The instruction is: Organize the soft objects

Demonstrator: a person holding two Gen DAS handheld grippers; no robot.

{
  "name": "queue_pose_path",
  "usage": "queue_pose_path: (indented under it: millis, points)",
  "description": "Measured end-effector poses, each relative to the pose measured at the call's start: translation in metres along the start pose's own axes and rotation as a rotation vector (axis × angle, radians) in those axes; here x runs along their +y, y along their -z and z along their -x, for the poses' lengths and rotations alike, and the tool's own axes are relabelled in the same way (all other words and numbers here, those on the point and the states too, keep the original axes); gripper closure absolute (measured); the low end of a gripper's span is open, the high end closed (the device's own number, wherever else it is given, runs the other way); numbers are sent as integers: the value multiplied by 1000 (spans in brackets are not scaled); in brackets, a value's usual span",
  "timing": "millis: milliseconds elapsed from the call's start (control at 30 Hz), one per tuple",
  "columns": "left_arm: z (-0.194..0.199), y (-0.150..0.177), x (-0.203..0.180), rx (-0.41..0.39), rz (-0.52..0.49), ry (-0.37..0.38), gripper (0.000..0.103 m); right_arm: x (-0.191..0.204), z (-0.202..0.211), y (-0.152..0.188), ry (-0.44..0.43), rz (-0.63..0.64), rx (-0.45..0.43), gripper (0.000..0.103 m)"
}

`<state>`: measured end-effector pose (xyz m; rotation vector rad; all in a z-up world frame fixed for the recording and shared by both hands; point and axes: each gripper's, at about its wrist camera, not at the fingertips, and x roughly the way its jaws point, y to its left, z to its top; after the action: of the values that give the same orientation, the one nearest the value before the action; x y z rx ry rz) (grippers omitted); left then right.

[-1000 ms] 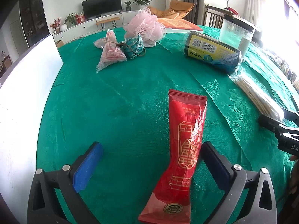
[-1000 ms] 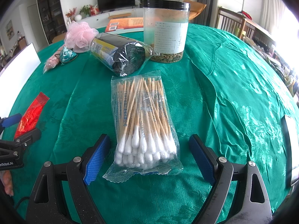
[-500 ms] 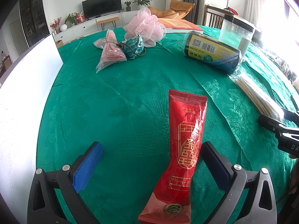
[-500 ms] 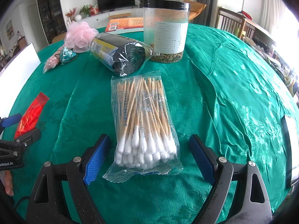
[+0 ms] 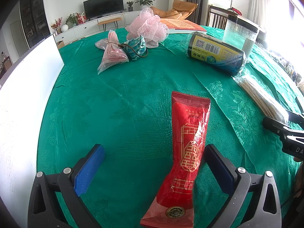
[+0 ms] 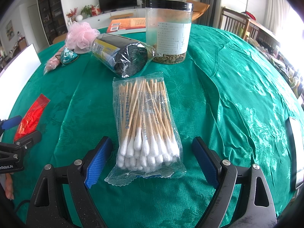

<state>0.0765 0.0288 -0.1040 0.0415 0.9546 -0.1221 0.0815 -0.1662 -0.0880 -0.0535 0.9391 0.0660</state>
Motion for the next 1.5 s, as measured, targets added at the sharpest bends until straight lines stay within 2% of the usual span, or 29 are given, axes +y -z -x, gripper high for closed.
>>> queue_pose_path:
  millis: [1033, 1100, 1167, 1233, 1267, 1300, 1333, 1367, 1400, 1433, 1500]
  points:
    - [0, 0, 1, 1, 1, 3, 0, -1, 0, 0, -1, 1, -1, 14]
    - [2, 1, -1, 19, -12, 14, 0, 0, 0, 1, -2, 1, 0, 14]
    - [3, -3, -3, 79, -42, 34, 0, -1, 1, 0, -10, 4, 12, 13]
    - [2, -5, -7, 110, -50, 51, 0, -1, -1, -8, -24, 30, 87, 13]
    - [4, -6, -7, 108, -38, 61, 3, -1, -3, -14, -32, 36, 133, 13]
    - [7, -7, -8, 97, -33, 56, 17, -3, -6, -21, -43, 40, 184, 14]
    - [10, -8, -10, 77, -42, 38, 43, -5, -8, -27, -61, 39, 204, 18]
    - [13, -9, -11, 66, -57, 37, 57, -7, -8, -32, -90, 33, 206, 20]
    - [15, -9, -12, 64, -66, 57, 78, -9, -9, -36, -103, 34, 207, 51]
    - [16, -9, -10, 66, -60, 70, 80, -9, -8, -38, -91, 48, 203, 62]
    - [25, -7, 0, 55, -13, 122, 83, -10, -3, -41, -82, 49, 197, 67]
